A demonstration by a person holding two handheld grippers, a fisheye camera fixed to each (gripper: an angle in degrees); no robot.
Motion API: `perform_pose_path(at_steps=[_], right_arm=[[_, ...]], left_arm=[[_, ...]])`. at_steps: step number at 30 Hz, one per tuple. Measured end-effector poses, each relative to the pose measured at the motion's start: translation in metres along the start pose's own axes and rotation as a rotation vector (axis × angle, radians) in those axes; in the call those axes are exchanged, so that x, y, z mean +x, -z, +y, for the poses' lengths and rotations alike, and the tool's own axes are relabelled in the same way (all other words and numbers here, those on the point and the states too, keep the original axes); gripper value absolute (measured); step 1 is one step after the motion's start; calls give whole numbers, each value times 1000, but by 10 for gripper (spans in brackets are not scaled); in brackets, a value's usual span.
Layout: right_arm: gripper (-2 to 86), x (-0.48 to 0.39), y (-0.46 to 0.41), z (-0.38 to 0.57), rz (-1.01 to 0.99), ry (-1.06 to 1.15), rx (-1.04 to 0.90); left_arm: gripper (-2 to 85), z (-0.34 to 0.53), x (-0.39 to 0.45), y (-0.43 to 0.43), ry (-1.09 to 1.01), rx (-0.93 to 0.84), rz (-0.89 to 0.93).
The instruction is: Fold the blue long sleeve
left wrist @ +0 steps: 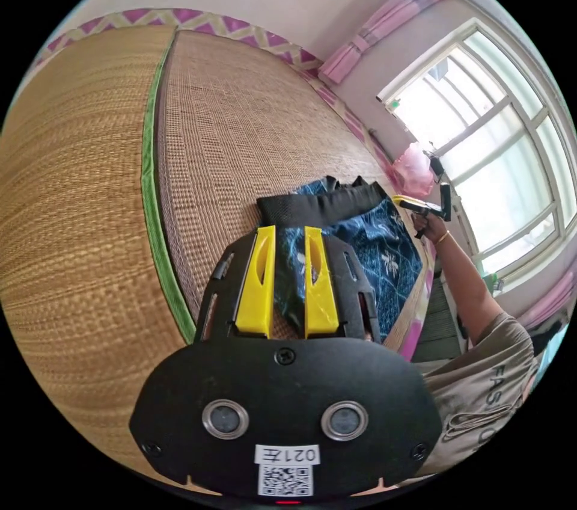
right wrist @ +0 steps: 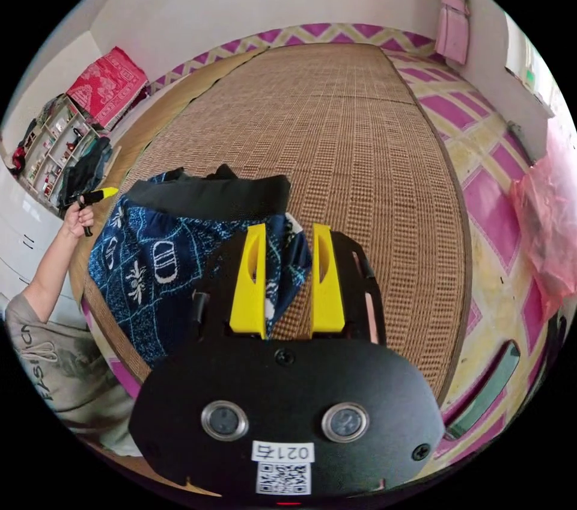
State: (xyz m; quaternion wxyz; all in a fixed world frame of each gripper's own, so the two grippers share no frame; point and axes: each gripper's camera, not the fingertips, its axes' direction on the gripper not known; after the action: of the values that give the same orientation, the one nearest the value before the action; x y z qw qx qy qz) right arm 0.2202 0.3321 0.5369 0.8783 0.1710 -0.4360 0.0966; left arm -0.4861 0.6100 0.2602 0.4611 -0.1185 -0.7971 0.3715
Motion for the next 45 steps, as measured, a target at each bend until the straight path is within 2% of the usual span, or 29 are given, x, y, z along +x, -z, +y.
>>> perform_pose_path(at_steps=[3, 7, 11, 15, 17, 21, 25, 28, 32, 36, 42, 45], right_arm=[[105, 5, -18, -25, -119, 19, -29], [72, 12, -34, -43, -126, -58, -45], [23, 14, -32, -46, -201, -68, -31], [2, 12, 15, -34, -305, -78, 108], [0, 6, 50, -22, -386, -52, 189], [-2, -36, 163, 46, -532, 109, 373], [-2, -86, 268, 158, -563, 290, 499], [-3, -122, 325, 260, -545, 360, 509], [-3, -168, 352, 381, -471, 358, 445], [-3, -181, 312, 462, -474, 226, 325], [2, -173, 247, 527, -616, 53, 232], [15, -179, 242, 542, -590, 6, 170]], left_arm=[[87, -30, -26, -19, 18, -57, 58], [90, -59, -47, -42, 32, -110, 85], [37, -80, -69, -43, 83, -105, 97], [-4, -85, -63, -1, 37, 41, 171], [-7, -85, -35, 44, -70, 151, 262], [-9, -61, 48, 127, -312, 219, 344], [-10, 34, 161, 232, -595, 240, 404], [-10, 122, 214, 277, -692, 221, 486], [-10, 221, 243, 265, -621, 118, 567], [-10, 278, 231, 215, -470, 4, 548], [-10, 328, 176, 155, -281, -171, 528], [-9, 334, 146, 154, -216, -254, 446]])
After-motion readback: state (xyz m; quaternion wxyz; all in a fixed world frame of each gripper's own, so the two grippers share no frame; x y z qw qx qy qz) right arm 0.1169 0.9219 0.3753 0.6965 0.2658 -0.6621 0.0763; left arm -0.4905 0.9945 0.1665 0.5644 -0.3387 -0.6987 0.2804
